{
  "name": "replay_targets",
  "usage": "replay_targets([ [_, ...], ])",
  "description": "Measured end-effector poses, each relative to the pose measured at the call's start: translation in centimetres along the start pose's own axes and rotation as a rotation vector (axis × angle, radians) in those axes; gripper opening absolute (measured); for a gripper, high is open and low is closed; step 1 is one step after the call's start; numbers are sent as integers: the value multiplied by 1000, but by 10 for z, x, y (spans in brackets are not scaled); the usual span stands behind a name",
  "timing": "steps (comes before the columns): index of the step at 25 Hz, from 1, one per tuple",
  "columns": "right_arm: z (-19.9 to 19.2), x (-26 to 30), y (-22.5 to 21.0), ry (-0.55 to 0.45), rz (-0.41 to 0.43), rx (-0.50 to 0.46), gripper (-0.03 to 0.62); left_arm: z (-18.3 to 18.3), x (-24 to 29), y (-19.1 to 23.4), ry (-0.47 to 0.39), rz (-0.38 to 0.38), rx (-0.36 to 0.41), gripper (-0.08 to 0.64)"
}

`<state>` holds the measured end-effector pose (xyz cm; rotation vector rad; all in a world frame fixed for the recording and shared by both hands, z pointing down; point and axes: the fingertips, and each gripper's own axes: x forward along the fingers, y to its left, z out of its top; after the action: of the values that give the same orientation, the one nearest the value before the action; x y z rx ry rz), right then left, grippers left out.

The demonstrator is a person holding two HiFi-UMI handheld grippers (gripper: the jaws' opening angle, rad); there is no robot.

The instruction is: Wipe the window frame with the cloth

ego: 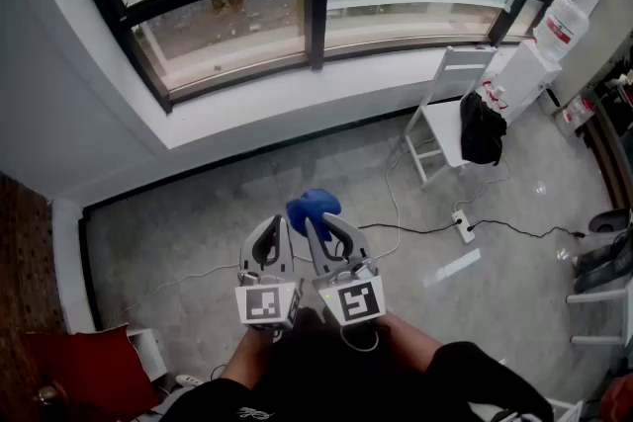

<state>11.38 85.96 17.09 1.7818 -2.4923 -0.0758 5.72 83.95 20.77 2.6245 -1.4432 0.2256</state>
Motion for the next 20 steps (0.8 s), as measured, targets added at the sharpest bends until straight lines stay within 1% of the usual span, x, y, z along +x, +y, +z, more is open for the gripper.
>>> replay_targets([
  [3, 9, 32, -8, -79, -43, -22, 21, 22, 31, 18, -110, -42, 21, 4],
  [4, 11, 41, -9, -98, -49, -27, 21, 27, 37, 23, -138, -51, 22, 4],
  [6, 14, 53, -7, -120, -53, -22, 21, 32, 42, 33, -167, -54, 19, 4],
  [10, 14, 62, -5, -122, -46, -13, 21, 30, 42, 43, -170, -37, 18, 5],
  [13, 11, 64, -5, -119, -42, 3, 21, 30, 43, 45, -175, -28, -1, 4],
  [17, 5, 66, -2, -104, -29, 28, 21, 23, 42, 54, -153, -10, -20, 5],
  [20, 2, 63, 3, -95, -30, 28, 21, 17, 35, 62, -141, -1, -11, 5],
])
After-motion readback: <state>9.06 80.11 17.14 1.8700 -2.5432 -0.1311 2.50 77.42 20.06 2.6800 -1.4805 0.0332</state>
